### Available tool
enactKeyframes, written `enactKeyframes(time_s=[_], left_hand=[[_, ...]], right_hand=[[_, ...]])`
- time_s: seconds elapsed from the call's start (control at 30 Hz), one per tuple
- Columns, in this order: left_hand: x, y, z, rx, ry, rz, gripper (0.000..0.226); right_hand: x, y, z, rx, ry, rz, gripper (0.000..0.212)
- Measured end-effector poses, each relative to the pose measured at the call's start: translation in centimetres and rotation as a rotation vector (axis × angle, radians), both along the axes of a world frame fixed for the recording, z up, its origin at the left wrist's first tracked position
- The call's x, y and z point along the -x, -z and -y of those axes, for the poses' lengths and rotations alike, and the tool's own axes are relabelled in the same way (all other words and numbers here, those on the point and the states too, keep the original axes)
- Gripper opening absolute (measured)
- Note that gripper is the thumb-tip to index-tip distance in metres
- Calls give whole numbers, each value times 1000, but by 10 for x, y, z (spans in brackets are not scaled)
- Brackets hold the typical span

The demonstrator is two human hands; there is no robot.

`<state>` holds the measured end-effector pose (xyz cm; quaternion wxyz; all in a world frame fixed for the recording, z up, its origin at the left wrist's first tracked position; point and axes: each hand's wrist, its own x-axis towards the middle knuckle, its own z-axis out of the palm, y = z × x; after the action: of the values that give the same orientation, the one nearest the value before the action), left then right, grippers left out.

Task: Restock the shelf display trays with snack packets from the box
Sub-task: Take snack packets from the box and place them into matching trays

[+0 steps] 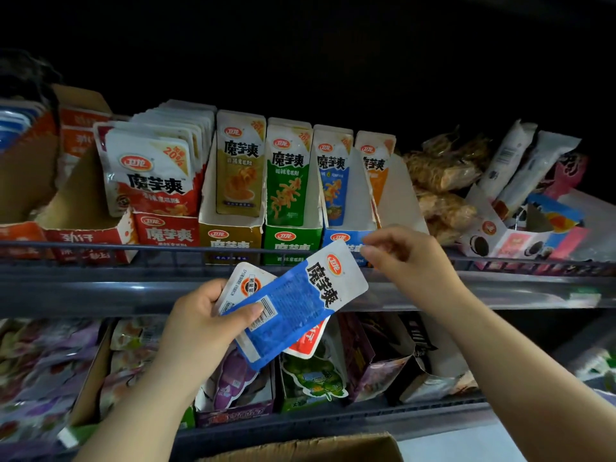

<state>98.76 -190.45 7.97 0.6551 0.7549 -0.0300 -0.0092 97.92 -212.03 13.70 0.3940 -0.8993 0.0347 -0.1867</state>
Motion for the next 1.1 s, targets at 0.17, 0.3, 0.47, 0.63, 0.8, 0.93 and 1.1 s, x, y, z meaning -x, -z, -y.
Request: enactKeyframes(time_s=[0.17,0.3,0.47,0.63,0.8,0.93,1.1], left_hand=[[16,-5,7,-106,-66,221,26],[22,0,10,-197,-93,370,31],[28,5,8,-295,-63,512,15],[35,-1,4,-135,47,424,12],[39,4,-1,-53,106,387,39],[42,0,-5,-5,127,360,43],[41,-4,-7,21,88,338,33]], right_hand=[[13,-1,-6,-76,-53,-285,11],[17,-6,-13,-317,-42,-355,16],[18,-15,-15,-491,-10,-458,56],[24,-27,-15,-463,-11,-485,35],[39,-40,-13,-362,-63,-422,17],[43,-53,-12,-357,-43,-372,19],[43,-67,-2,-237,-108,-418,18]])
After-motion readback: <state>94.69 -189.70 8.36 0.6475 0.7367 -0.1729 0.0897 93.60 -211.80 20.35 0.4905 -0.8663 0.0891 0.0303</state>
